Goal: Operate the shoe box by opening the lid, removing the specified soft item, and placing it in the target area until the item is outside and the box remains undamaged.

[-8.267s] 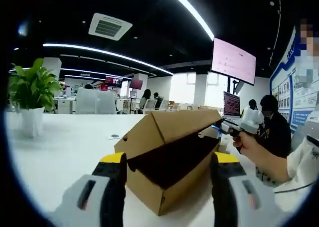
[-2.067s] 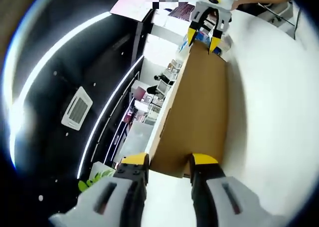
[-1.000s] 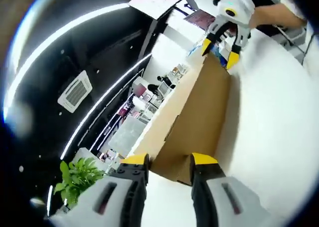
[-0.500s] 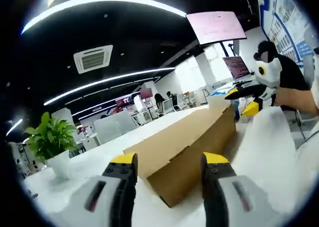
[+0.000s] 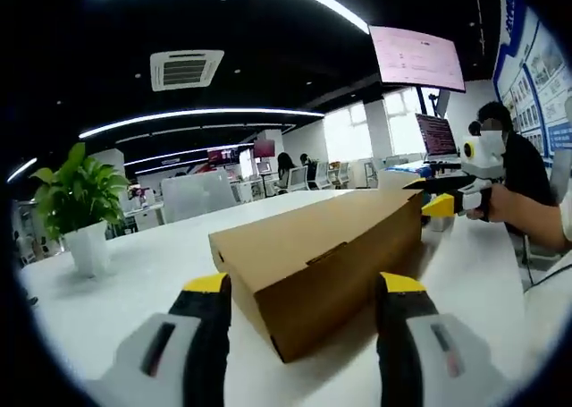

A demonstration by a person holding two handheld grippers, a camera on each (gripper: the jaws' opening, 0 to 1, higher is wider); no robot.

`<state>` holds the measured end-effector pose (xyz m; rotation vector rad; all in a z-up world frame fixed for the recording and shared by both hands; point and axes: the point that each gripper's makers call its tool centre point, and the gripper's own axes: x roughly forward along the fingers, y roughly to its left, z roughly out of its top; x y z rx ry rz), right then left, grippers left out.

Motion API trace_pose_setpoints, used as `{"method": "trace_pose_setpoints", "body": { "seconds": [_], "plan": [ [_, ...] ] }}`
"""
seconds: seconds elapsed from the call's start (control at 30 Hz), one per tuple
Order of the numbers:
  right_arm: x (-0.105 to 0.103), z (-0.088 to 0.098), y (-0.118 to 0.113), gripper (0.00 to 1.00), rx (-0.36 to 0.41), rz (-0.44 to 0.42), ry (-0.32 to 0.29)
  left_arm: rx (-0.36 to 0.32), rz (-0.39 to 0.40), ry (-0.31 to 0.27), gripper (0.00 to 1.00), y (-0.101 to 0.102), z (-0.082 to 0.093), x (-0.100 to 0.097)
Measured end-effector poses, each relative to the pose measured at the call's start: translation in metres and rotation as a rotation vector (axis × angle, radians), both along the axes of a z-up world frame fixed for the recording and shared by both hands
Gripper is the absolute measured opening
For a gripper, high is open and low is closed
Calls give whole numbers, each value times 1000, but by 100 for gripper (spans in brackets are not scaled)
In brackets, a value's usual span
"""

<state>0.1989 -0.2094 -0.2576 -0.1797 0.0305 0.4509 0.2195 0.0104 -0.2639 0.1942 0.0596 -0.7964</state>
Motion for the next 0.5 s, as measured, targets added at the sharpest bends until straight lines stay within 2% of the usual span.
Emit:
{"method": "trace_pose_setpoints", "body": {
  "seconds": [0.03,0.2,0.27,0.37,0.4,0.5],
  "plan": [
    [1,-3,-2,69,-27,-17,7,-2,2,-3,65,-1,0,1],
    [5,0,1,67,-11,2,-1,-4,15,-5,66,-3,0,5],
    [7,1,-5,62,-16,-29,-3,-6,27,-9,63,-2,0,6],
    [6,1,-3,62,-14,-18,-3,-19,49,-25,54,2,1,9],
    [6,1,-3,62,-11,-17,-4,6,77,-53,50,5,1,13],
    [6,1,-3,62,-15,-15,-1,11,79,-57,49,2,1,12]
  ]
}}
